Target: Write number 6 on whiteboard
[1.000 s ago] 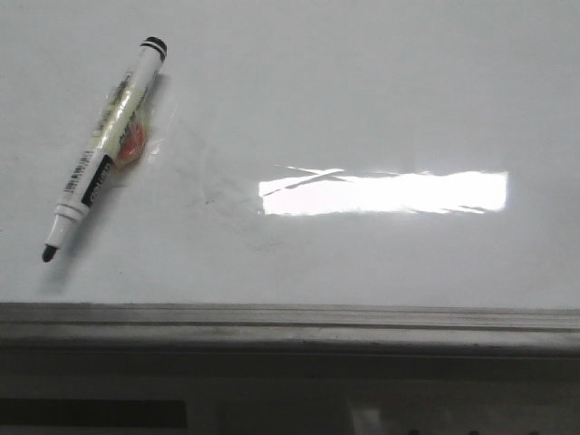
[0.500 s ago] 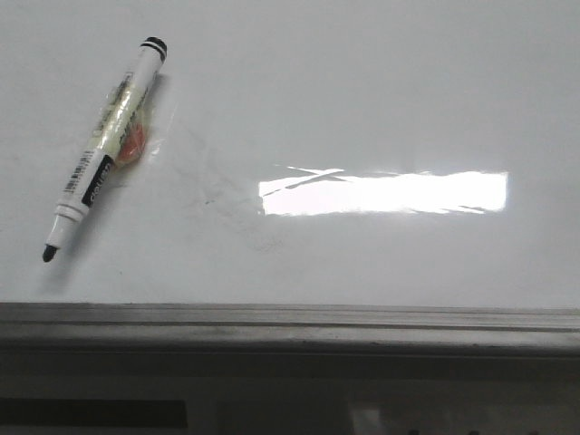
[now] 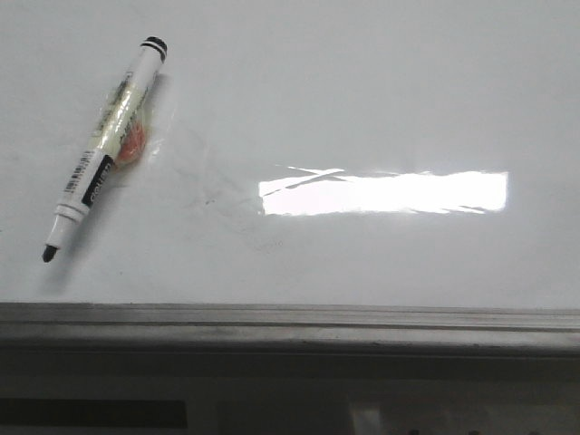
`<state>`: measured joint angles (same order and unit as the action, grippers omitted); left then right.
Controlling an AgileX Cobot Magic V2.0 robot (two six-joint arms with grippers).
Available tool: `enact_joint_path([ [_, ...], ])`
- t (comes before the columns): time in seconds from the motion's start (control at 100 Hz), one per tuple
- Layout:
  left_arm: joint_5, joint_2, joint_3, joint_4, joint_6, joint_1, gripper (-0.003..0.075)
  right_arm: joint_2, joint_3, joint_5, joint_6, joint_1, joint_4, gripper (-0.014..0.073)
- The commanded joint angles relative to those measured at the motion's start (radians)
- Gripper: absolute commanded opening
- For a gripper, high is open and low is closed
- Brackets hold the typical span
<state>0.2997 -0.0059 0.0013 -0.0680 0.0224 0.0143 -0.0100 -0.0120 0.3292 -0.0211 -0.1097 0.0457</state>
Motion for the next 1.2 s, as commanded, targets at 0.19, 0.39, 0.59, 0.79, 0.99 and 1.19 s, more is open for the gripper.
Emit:
enact_joint_path([
  [0.19, -0.182, -0.028, 0.022, -0.007, -0.004, 0.001, -0.0020, -0.016, -0.013, -0.131, 0.008, -0.005, 0.030, -0.0064],
  [0.39, -0.249, -0.028, 0.022, -0.007, -0.004, 0.001, -0.0020, -0.016, -0.013, -0.291, 0.008, -0.005, 0.023, -0.0064],
  [0.59, -0.285, -0.028, 0.022, -0.007, -0.004, 0.001, -0.0020, -0.016, -0.013, -0.337, 0.008, -0.005, 0.021, -0.0064],
  [0.79, -0.287, -0.028, 0.022, -0.007, -0.004, 0.001, -0.0020, -0.016, -0.013, -0.320, 0.008, -0.005, 0.021, -0.0064],
  [0.99, -0.258, -0.026, -0.008, -0.067, -0.004, 0.001, -0.0020, 0.007, 0.033, -0.222, 0.000, -0.005, -0.035, -0.0064],
  [1.19, -0.210, 0.046, -0.085, -0.119, 0.002, -0.003, -0.0020, 0.107, 0.085, -0.186, 0.000, -0.005, -0.120, -0.0064],
])
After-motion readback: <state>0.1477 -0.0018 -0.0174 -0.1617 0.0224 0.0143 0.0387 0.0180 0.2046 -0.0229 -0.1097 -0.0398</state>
